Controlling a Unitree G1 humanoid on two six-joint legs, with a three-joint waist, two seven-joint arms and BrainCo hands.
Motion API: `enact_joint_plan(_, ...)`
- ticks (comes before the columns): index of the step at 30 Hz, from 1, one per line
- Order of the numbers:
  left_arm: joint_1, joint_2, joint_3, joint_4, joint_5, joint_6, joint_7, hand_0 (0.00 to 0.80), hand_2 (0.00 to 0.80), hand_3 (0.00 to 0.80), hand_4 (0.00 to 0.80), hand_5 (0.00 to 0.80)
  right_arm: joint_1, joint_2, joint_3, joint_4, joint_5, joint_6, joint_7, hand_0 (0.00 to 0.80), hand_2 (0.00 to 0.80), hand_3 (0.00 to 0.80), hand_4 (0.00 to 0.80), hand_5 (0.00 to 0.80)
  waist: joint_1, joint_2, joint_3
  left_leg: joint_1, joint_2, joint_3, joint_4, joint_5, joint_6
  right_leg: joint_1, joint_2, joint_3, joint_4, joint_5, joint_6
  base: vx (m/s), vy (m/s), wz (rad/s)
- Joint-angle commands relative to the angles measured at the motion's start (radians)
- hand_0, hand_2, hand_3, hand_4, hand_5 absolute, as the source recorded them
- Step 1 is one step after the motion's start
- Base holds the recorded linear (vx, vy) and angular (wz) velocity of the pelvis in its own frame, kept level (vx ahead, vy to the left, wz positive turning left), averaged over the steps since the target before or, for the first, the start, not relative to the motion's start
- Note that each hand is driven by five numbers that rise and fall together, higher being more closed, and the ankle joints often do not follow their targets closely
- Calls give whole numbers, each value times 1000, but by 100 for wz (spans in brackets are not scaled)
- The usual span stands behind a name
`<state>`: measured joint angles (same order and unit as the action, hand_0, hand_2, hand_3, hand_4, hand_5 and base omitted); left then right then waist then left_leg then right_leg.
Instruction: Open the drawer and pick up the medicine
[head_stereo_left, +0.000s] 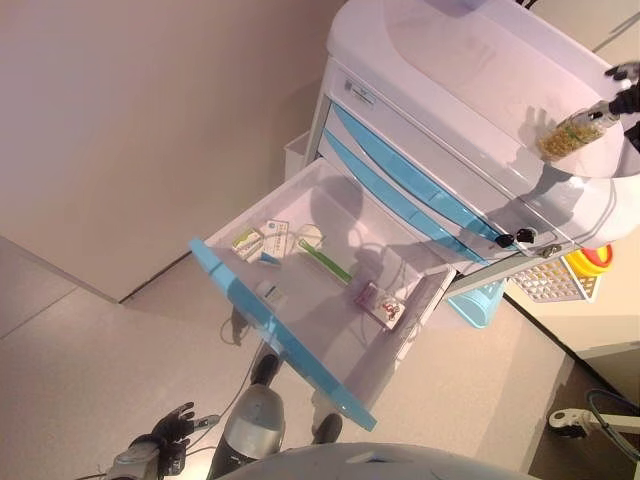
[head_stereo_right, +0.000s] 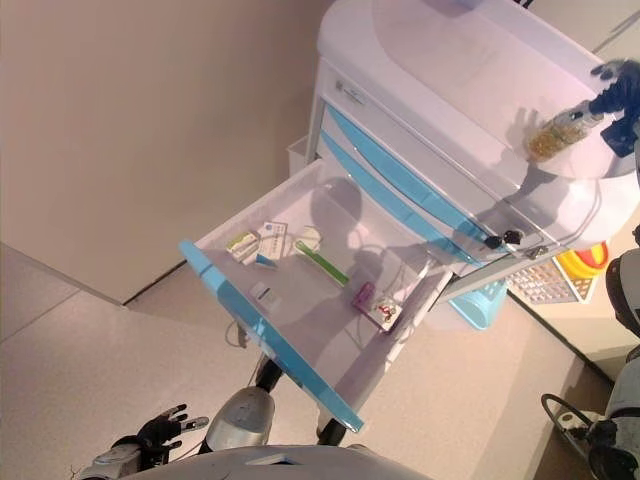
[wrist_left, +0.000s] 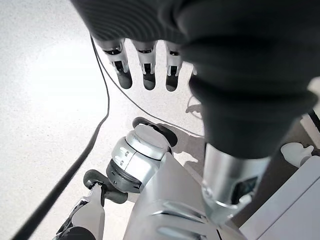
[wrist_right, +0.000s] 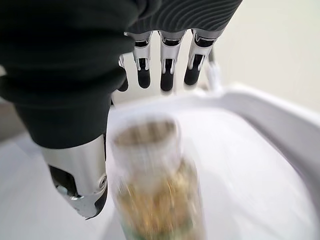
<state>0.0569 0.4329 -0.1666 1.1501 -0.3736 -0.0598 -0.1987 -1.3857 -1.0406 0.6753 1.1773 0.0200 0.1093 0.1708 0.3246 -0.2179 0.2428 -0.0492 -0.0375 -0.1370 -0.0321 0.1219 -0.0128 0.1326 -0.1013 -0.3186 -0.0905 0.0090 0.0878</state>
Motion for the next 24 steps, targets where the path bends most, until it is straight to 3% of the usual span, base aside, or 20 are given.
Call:
enact_joint_plan(1,49,40,-71,-43,-22,9,-1,0,0,0,0,0,-129,-99,94,-59,23,-65,-136,0,0,0,0,0,15,6,-37,54,14,13,20,-178,15,-71,-21,14,112,-15,31,0,0,0)
enact_joint_plan(13,49,28,-89,-29,9,29,-9,0,0,0,0,0,-145,-130,76,-104,144,-104,-246,0,0,0,0,0,-25,26,-99,89,13,39,3,-183,15,-56,-24,28,103,-20,33,-23,1,-1)
enact_joint_plan(24,2,-2,-124,-17,46,76,-23,0,0,0,0,0,-24,-155,-77,-141,237,-150,-250,0,0,0,0,0,-127,83,-158,120,10,116,-1,-199,24,-61,-21,107,91,-20,32,-104,4,-15)
